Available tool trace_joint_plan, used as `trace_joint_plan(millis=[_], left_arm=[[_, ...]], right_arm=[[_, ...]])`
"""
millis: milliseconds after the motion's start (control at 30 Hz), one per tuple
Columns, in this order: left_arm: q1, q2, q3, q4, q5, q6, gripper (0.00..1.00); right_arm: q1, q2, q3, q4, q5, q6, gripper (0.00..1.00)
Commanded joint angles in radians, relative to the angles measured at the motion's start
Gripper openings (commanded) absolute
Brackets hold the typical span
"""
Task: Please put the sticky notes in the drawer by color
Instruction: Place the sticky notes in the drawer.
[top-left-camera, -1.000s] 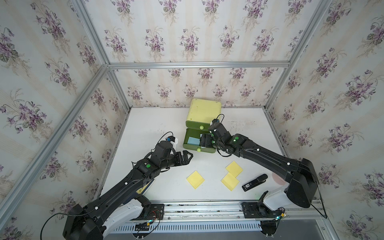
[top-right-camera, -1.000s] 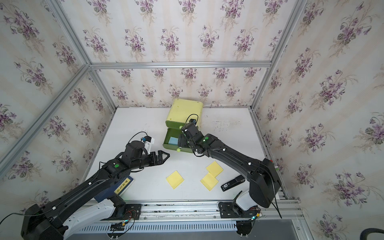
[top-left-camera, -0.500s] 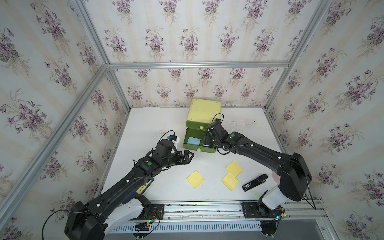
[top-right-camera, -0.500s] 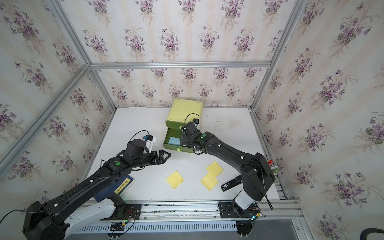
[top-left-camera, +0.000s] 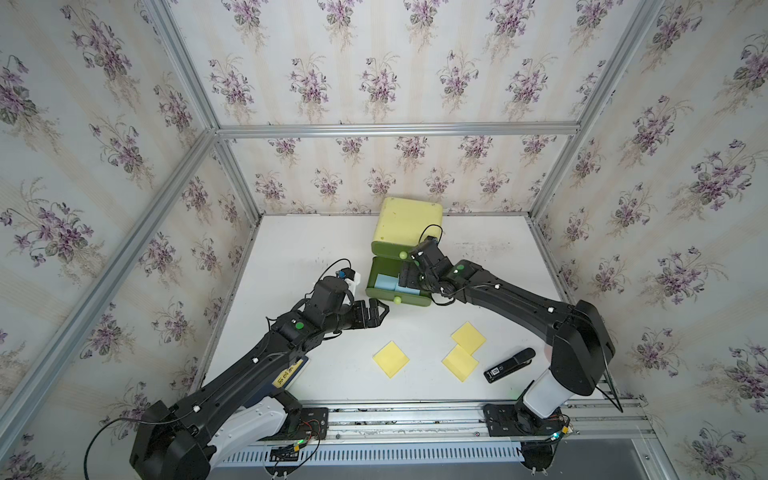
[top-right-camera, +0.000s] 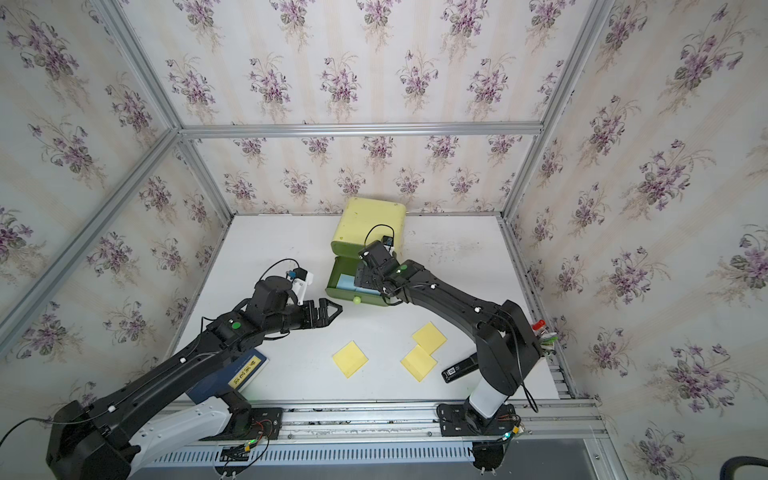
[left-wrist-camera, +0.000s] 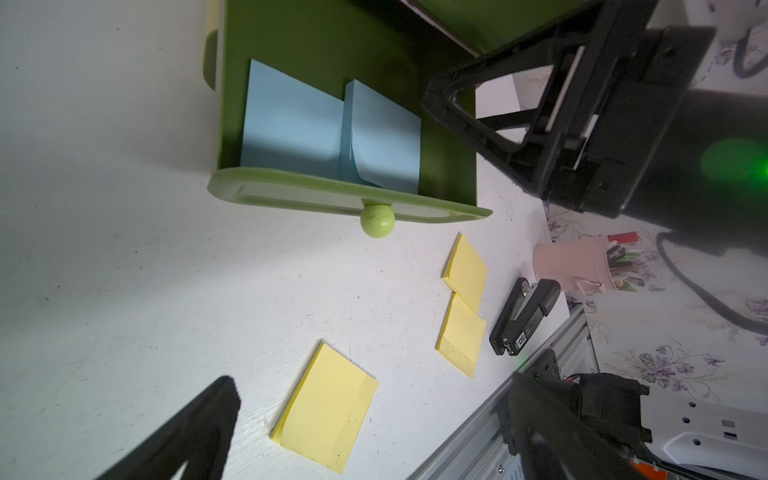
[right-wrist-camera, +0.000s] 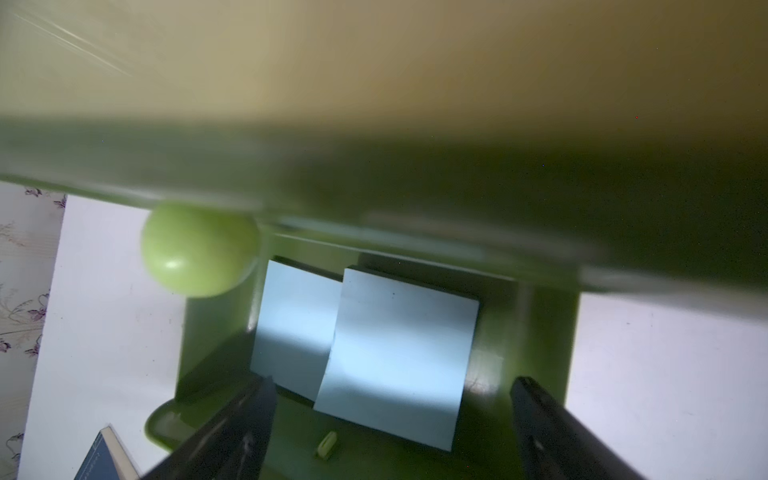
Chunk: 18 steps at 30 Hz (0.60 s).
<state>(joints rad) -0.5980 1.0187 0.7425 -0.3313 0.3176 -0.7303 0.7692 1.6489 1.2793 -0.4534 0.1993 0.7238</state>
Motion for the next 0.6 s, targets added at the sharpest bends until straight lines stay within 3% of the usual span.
trace_joint_plan(millis=[0, 167, 267, 367, 433, 500, 567], left_arm=[[0.003, 0.001, 0.042, -0.036, -0.027, 0.041, 1.0], [0.054, 0.056, 0.273, -0.199, -0.084, 0.153, 1.0], [0.132, 0.144, 0.438, -0.261, -0.02, 0.213, 0.99], [0.19, 0.274, 0.602, -0.305, 0.035, 0.267, 0.99], [0.201, 0.376, 0.703, -0.323, 0.062, 0.303, 0.98], [0.204, 0.477, 0.766, -0.321, 0.075, 0.295, 0.87], [0.205, 0.556, 0.818, -0.31, 0.105, 0.306, 0.83]], right_arm=[[0.001, -0.039, -0.017, 0.012, -0.027, -0.023, 0.92], [0.002, -0.192, -0.1, 0.062, -0.117, -0.1, 0.9], [0.002, -0.313, -0.2, 0.105, -0.206, -0.135, 0.86], [0.011, -0.396, -0.296, 0.177, -0.363, -0.17, 0.74], [0.051, -0.418, -0.338, 0.203, -0.384, -0.191, 0.72], [0.088, -0.419, -0.368, 0.224, -0.385, -0.217, 0.72], [0.112, -0.402, -0.384, 0.241, -0.405, -0.245, 0.71]])
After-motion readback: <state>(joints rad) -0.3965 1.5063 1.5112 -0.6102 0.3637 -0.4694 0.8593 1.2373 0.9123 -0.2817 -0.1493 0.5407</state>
